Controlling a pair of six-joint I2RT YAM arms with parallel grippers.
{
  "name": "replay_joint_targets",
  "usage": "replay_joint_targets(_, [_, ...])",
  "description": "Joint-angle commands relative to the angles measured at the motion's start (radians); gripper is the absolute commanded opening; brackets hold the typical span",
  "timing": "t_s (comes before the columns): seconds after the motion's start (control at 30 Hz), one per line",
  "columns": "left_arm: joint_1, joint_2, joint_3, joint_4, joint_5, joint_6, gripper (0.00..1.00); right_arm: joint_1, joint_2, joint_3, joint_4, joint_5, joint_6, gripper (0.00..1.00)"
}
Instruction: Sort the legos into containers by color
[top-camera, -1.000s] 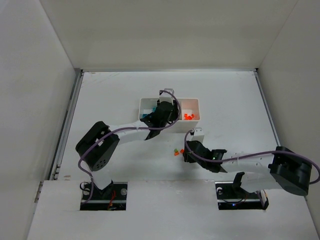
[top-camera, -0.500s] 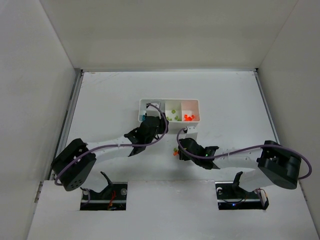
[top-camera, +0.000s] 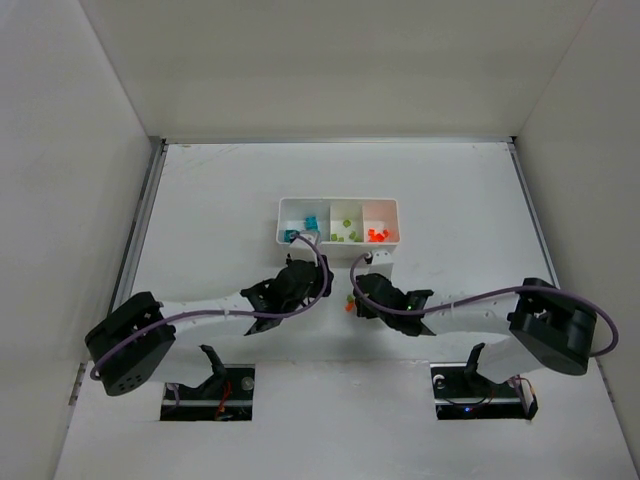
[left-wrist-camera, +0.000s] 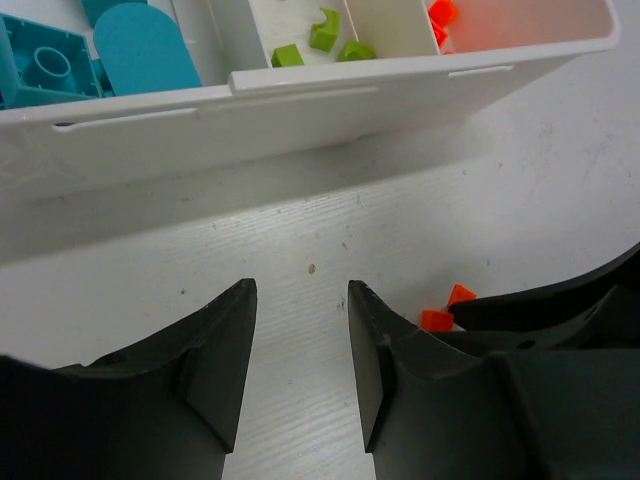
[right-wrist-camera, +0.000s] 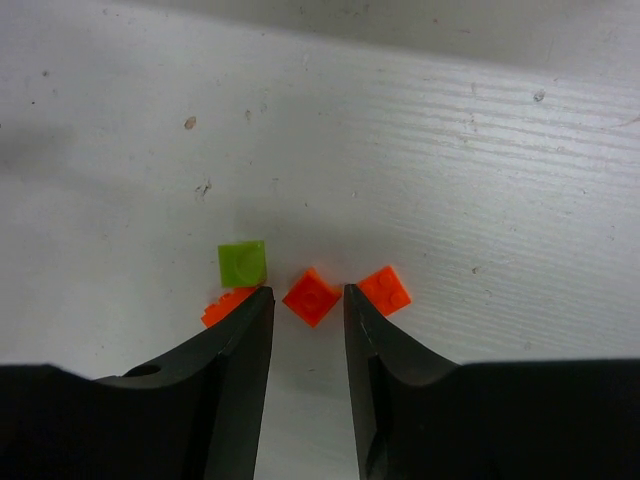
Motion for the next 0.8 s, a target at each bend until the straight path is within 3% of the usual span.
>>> replay_joint_targets(0.0, [-0.013, -0.035, -0.012, 0.013, -0.022, -0.026, 0.39, -0.005, 0.024, 0.04, -0.022, 0.028, 0.001, 0.39])
replay_joint_targets(0.2, [-0.024, -0.087, -0.038, 0.002, -0.031, -0.033, 0.39, -0.004, 0.015, 0.032, -0.023, 0.041, 0.01, 0.28])
replay_joint_targets(0.5, [-0.09, -0.095, -0.047, 0.015, -0.023, -0.032, 0.39, -0.01, -0.214, 0.046, -0.127, 0.065, -0.013, 0.26])
replay_joint_targets(0.63, [-0.146, -0.072, -0.036, 0.028, -0.032, -0.015, 0.39, -0.114, -0.301, 0.092, -0.12, 0.053, -0.128, 0.26])
replay_joint_targets(0.77, [-0.186, -0.029, -0.016, 0.044, -0.02, -0.003, 0.4, -0.254, -0.283, 0.169, -0.079, 0.009, -0.229, 0.26])
